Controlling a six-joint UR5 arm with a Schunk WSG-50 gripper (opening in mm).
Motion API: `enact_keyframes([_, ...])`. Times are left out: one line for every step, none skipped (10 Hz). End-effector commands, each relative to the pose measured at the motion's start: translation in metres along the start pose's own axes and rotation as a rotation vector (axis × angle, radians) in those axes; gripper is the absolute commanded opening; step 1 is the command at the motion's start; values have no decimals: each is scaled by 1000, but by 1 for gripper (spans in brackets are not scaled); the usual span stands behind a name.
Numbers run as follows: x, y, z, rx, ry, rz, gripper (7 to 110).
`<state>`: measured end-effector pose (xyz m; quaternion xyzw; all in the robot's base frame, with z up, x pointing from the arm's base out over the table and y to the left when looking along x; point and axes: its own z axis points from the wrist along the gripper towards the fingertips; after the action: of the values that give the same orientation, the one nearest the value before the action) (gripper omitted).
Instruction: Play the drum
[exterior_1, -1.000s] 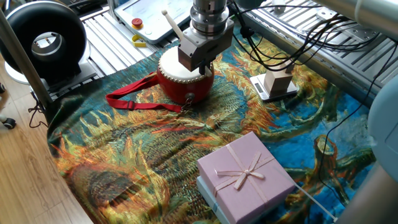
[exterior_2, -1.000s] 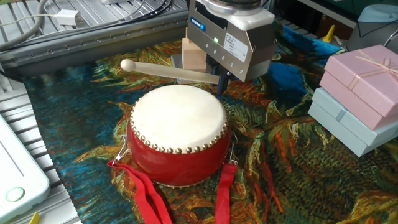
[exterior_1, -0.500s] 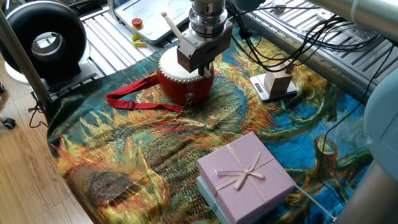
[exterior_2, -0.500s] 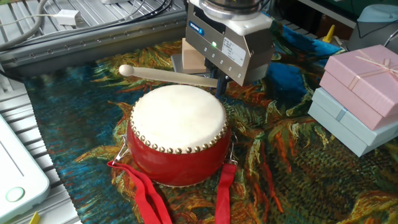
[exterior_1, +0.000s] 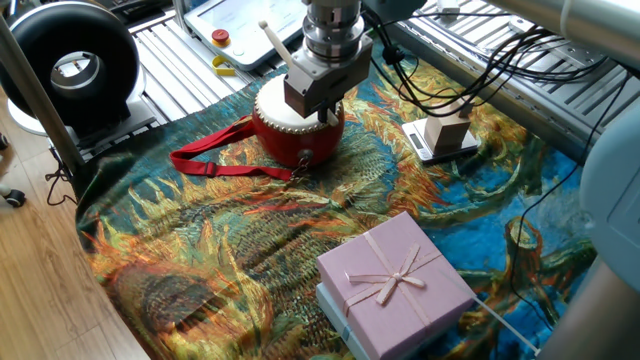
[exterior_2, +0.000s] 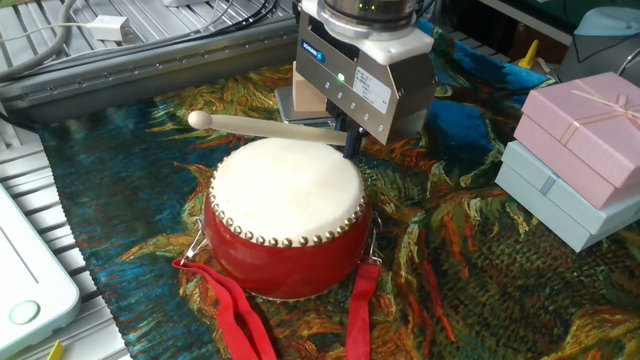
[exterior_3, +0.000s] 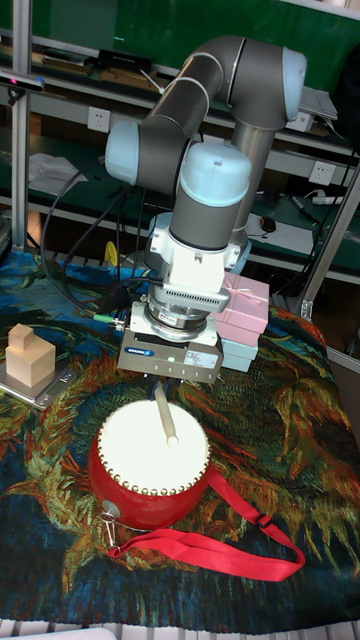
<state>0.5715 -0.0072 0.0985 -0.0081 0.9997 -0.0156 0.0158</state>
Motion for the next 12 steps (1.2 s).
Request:
enact_keyframes([-2, 1, 2, -9, -2, 6, 7])
enact_keyframes([-2, 1, 2, -6, -1, 6, 7])
enact_keyframes([-2, 1, 1, -6, -1, 7, 7])
enact_keyframes([-1, 0, 0, -6, -1, 7, 7])
enact_keyframes([0, -1, -3, -7, 2, 7, 7])
enact_keyframes([1, -2, -4, -6, 3, 7, 7])
enact_keyframes([2, -3, -4, 2, 5, 4, 7])
enact_keyframes([1, -3, -2, 14, 4, -6, 7])
enact_keyframes([-1, -3, 0, 14, 1, -23, 7])
enact_keyframes([-1, -3, 0, 13, -2, -35, 7])
enact_keyframes([-2, -1, -1, 5, -7, -45, 7])
enact_keyframes([-2, 2, -3, -12, -9, -53, 7])
